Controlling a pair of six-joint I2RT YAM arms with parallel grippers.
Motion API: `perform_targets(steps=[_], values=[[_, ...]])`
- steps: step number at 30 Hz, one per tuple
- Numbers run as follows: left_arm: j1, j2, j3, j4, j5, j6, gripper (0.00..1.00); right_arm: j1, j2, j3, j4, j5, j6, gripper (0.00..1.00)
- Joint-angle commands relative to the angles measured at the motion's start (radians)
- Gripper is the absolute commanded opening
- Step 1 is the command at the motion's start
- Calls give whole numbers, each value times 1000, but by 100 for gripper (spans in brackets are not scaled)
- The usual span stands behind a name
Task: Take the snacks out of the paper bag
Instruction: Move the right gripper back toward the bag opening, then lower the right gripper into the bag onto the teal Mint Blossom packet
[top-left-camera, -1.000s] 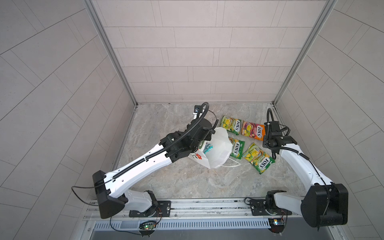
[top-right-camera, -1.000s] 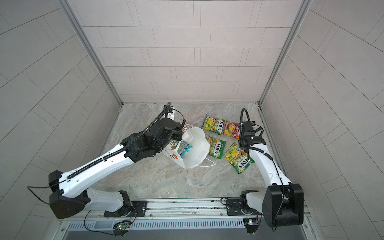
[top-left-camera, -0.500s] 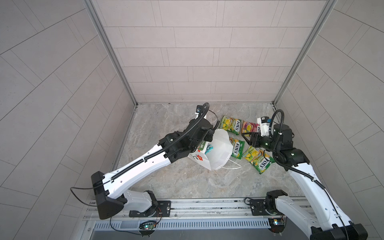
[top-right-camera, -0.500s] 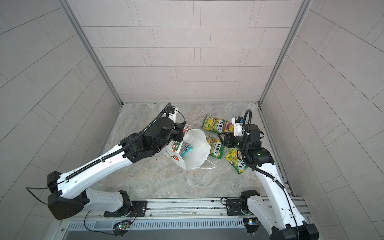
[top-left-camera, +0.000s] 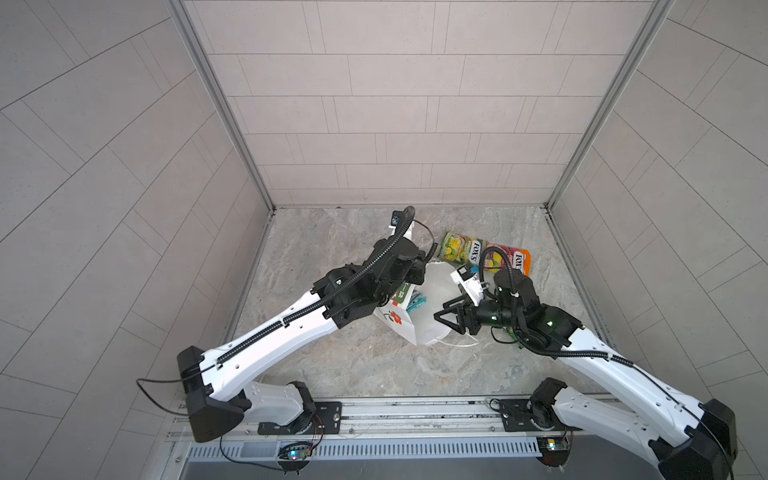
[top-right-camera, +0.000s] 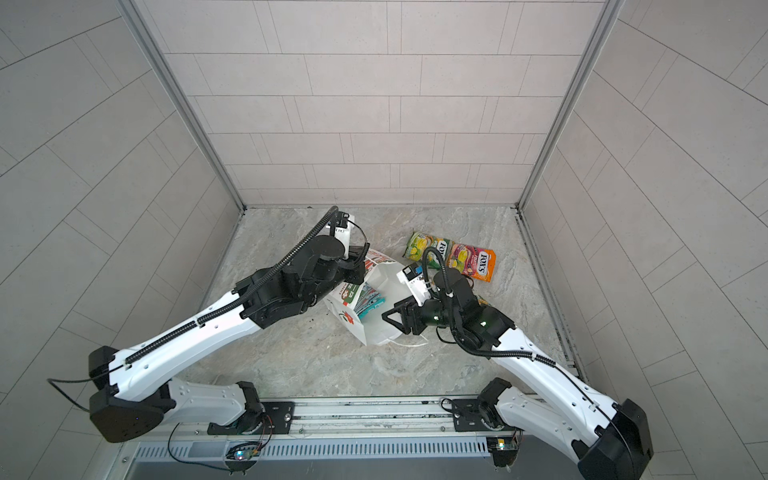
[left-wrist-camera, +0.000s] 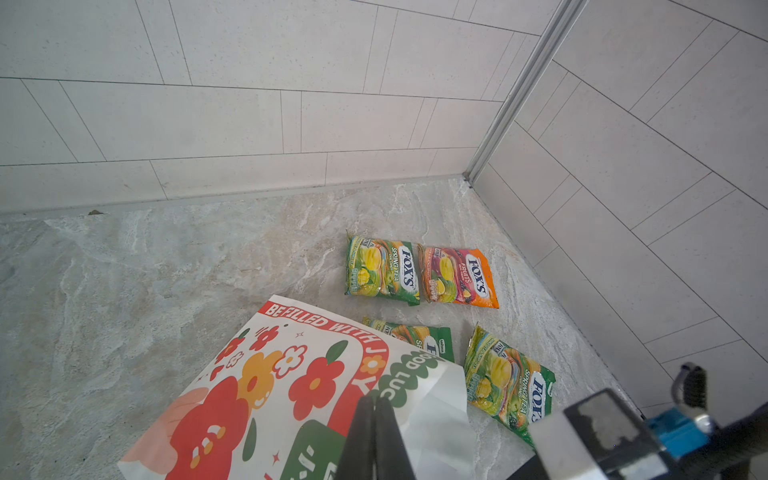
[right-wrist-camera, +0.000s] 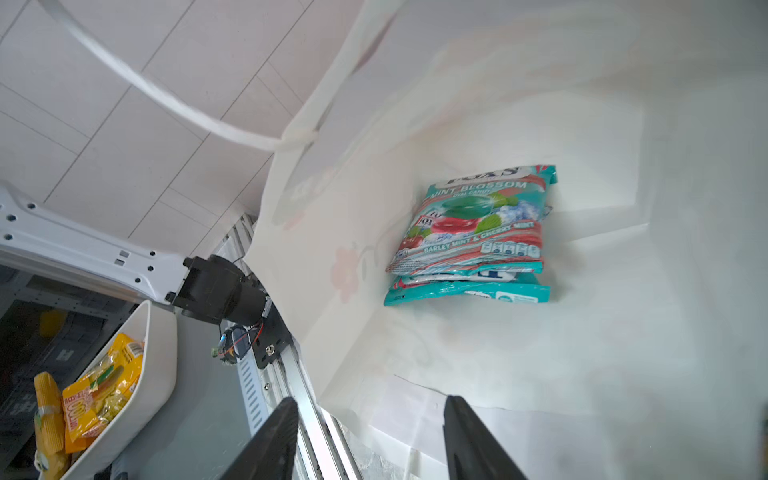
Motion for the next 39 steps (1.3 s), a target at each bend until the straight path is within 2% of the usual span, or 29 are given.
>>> perform_targets(steps=[1, 13, 19, 29, 39], values=[[1, -15, 20, 0, -17, 4, 0, 48, 48, -10, 29, 48, -41, 57], [0, -29, 19, -3, -18, -2, 0, 111, 279, 20, 71, 173, -24, 57], [0, -33, 13, 0, -2, -1, 0, 112, 356, 56, 99, 265, 77, 57], [0, -26, 6, 8, 23, 1, 0, 115, 409, 55, 234, 410, 345, 57], [-1, -13, 5, 22, 43, -6, 0, 128, 428, 66, 297, 534, 437, 57]])
